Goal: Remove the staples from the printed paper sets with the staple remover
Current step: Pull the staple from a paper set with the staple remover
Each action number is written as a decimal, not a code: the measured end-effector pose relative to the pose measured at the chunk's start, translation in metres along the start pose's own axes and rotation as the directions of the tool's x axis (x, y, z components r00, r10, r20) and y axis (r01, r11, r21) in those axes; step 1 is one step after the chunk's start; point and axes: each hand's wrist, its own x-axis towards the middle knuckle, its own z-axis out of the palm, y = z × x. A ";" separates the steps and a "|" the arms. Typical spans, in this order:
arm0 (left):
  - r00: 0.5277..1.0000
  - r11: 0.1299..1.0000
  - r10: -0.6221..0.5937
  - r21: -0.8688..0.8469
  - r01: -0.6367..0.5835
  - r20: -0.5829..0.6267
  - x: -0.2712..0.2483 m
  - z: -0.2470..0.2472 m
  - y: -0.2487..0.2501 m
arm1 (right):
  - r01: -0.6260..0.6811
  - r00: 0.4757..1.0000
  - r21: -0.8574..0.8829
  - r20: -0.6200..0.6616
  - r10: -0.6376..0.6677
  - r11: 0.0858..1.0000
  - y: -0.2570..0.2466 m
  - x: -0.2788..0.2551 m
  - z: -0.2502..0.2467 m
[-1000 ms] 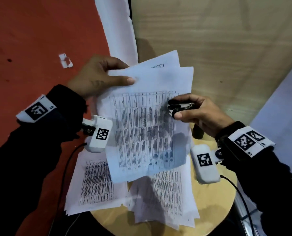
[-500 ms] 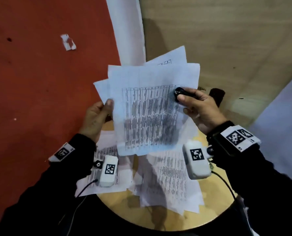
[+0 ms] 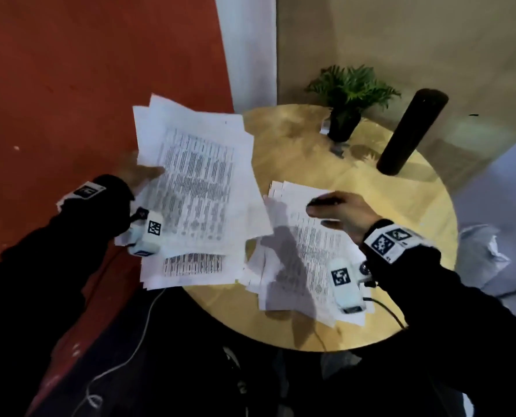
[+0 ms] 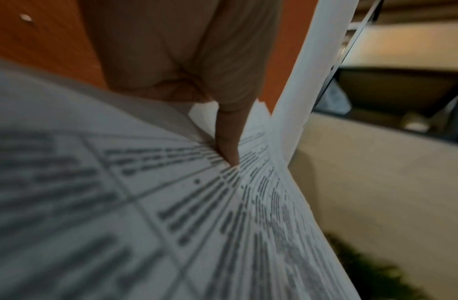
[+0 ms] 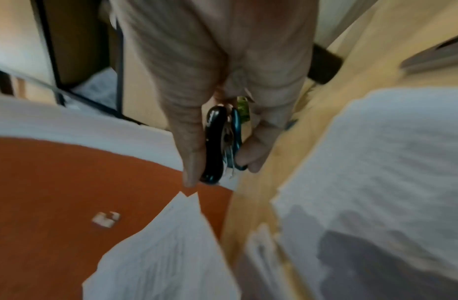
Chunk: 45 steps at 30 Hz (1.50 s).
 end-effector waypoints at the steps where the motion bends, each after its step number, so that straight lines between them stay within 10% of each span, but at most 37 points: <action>1: 0.998 0.997 -0.057 0.060 0.055 0.024 0.010 -0.002 -0.016 | -0.061 0.998 -0.033 0.006 0.061 0.998 0.016 0.001 -0.002; 6: 0.942 0.863 -0.336 0.400 0.308 -0.001 0.043 0.004 -0.095 | -0.249 0.967 -0.040 -0.064 0.246 0.968 0.085 0.009 -0.011; 18: 0.970 0.582 -0.194 0.779 0.233 -0.145 0.044 0.056 -0.126 | -0.262 0.943 0.028 -0.205 0.262 0.965 0.159 0.022 -0.027; 23: 0.985 0.710 0.006 0.693 -0.126 0.174 -0.004 0.153 -0.076 | -0.201 0.955 0.081 -0.206 0.214 0.976 0.164 0.017 -0.024; 32: 0.914 0.691 -0.360 0.711 0.129 0.185 -0.049 0.278 -0.065 | -0.171 0.958 0.196 -0.196 0.209 0.966 0.175 0.015 -0.022; 45: 0.869 0.690 -0.476 0.671 0.272 0.137 -0.033 0.296 -0.047 | -0.142 0.964 0.321 -0.169 0.204 0.936 0.179 0.016 -0.023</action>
